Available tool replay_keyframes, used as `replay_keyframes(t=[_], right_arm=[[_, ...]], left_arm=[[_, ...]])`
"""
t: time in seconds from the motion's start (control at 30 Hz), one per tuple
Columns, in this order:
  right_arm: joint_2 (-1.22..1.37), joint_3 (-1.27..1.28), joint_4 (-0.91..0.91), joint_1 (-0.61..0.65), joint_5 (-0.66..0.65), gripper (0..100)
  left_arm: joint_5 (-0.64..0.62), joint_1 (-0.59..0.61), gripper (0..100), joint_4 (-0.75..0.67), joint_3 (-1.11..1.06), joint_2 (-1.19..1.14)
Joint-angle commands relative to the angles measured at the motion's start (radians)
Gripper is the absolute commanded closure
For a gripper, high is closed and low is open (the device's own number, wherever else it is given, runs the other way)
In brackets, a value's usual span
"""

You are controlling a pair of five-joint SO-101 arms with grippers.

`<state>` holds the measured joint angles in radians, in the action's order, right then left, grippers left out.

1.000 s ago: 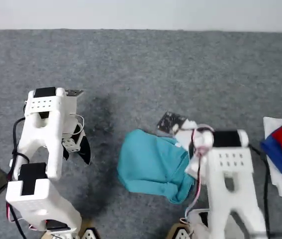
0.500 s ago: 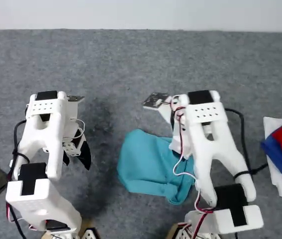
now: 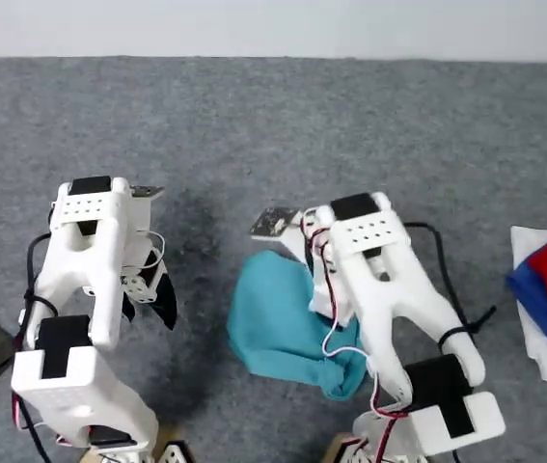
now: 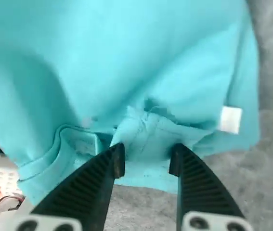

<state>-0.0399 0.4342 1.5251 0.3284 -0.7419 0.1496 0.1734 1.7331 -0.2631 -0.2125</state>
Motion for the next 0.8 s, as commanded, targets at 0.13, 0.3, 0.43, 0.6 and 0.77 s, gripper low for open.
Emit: replay_keyframes(t=[0.13, 0.3, 0.43, 0.6, 0.77], right_arm=[[-0.005, 0.041, -0.12, -0.035, 0.0, 93.9], [-0.01, 0.003, -0.131, -0.073, -0.002, 98.6], [-0.01, -0.11, -0.061, -0.108, -0.002, 98.7], [-0.008, -0.242, -0.012, -0.147, -0.002, 98.7], [0.002, -0.342, -0.015, -0.154, -0.003, 98.7]], left_arm=[[0.015, 0.008, 77, 0.012, -0.002, 0.048], [0.015, 0.008, 77, 0.012, -0.002, 0.048], [0.015, 0.008, 77, 0.012, -0.002, 0.048], [0.015, 0.008, 77, 0.012, -0.002, 0.048], [0.015, 0.008, 77, 0.012, -0.002, 0.048]])
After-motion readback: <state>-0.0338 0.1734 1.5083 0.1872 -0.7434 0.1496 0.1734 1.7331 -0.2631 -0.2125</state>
